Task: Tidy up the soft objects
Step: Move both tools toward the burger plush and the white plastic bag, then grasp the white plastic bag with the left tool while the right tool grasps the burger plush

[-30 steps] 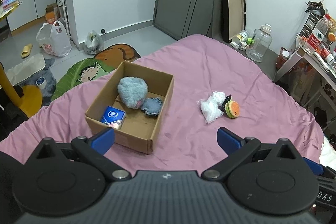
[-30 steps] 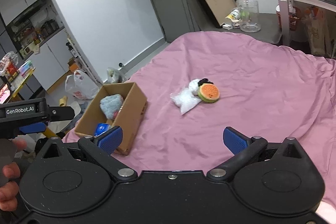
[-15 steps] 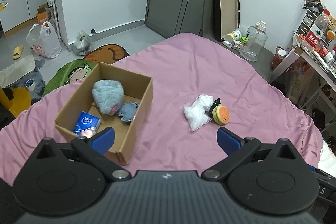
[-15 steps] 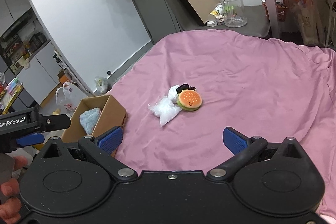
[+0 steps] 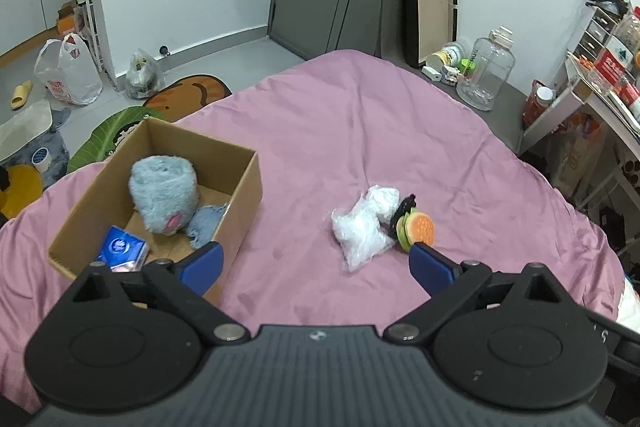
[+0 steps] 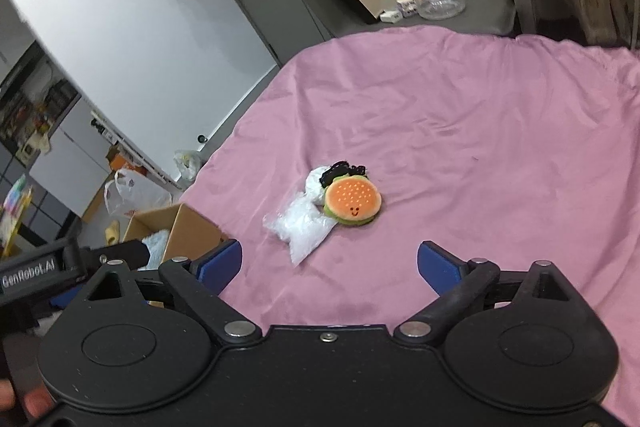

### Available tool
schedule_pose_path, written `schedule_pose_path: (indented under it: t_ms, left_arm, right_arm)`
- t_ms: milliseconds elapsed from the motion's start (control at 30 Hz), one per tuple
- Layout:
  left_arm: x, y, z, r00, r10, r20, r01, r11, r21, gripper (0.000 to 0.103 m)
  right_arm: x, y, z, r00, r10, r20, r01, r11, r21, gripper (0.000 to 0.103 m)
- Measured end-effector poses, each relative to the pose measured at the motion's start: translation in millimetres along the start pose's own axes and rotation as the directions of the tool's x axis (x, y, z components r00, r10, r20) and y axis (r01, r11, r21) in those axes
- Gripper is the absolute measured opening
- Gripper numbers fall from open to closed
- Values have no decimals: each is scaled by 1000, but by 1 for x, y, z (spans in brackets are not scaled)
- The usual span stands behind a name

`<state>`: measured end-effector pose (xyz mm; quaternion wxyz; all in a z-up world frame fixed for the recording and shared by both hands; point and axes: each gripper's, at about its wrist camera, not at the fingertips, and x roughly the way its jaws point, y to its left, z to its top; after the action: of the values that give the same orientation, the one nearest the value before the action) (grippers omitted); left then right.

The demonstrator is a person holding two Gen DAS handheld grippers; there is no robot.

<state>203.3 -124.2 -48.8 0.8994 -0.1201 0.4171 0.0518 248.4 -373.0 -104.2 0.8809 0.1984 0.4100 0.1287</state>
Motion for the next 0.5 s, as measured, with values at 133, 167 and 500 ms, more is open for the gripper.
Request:
schedule_pose_path:
  t_ms: [133, 167, 500]
  left_arm:
    - [22, -5, 6, 1000, -9, -17, 9, 1000, -17, 94]
    - [28, -7, 7, 1000, -12, -25, 12, 1000, -21, 93]
    - [90, -17, 15, 996, -22, -85, 18, 999, -47, 80]
  right_arm:
    - [27, -12, 14, 1000, 5, -20, -3, 998, 59, 92]
    - [32, -15, 16, 1000, 7, -25, -5, 997, 73, 91]
    - [72, -40, 29, 996, 41, -75, -30, 990, 137, 89]
